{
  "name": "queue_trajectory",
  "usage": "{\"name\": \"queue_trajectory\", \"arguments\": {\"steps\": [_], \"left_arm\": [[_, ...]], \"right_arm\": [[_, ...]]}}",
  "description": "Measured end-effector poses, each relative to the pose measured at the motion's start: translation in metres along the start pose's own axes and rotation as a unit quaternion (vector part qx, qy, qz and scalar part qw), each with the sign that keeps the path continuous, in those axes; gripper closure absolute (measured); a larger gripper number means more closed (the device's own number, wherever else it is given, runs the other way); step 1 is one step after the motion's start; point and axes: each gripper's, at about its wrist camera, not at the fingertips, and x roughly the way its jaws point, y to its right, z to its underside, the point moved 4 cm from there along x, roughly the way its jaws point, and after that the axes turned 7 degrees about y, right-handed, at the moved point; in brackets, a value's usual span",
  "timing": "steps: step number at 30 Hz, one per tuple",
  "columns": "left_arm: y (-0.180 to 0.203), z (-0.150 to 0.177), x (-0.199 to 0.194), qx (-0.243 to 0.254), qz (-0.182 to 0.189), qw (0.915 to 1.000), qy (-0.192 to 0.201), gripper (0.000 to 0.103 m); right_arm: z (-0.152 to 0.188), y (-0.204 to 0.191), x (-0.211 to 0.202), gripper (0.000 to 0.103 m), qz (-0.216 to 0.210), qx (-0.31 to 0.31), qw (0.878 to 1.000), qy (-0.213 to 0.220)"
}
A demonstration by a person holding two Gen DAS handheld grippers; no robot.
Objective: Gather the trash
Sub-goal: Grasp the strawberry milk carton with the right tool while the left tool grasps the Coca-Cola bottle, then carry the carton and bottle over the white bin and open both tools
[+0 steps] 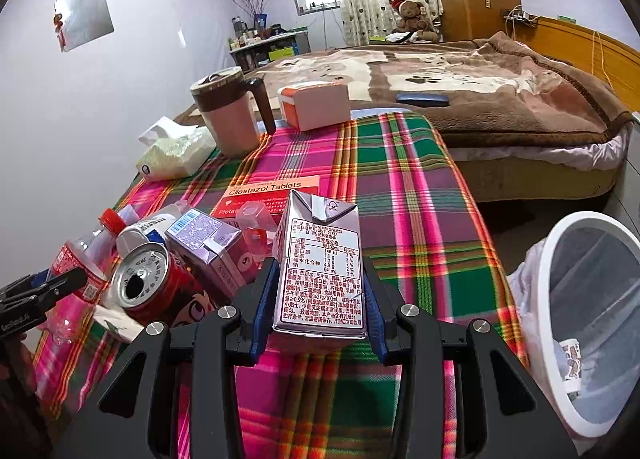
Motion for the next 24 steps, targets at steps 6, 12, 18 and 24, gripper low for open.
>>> {"name": "queue_trajectory", "arguments": {"steps": [6,12,18,24], "left_arm": [[0.029,-0.007,-0.019,0.009,0.022,0.9996,0.017,0.034],[0.065,-0.01,-0.032,0.027,0.047,0.9982,0.026,0.034],[0.105,-0.006,-0.041,0.044,0.071,0.9961,0.029,0.034],[0.151,-0.002,-0.043,0.07,0.103,0.9917,0.031,0.034]], "right_arm": [[-0.003,0.008,-0.017,0.062,-0.001,0.003,1.0,0.016],[-0.007,0.023,-0.034,0.062,0.007,0.009,0.999,0.031],[-0.008,0.042,-0.057,0.062,0.022,0.008,0.999,0.048],[-0.008,0.064,-0.076,0.062,0.042,0.011,0.997,0.06]]}}
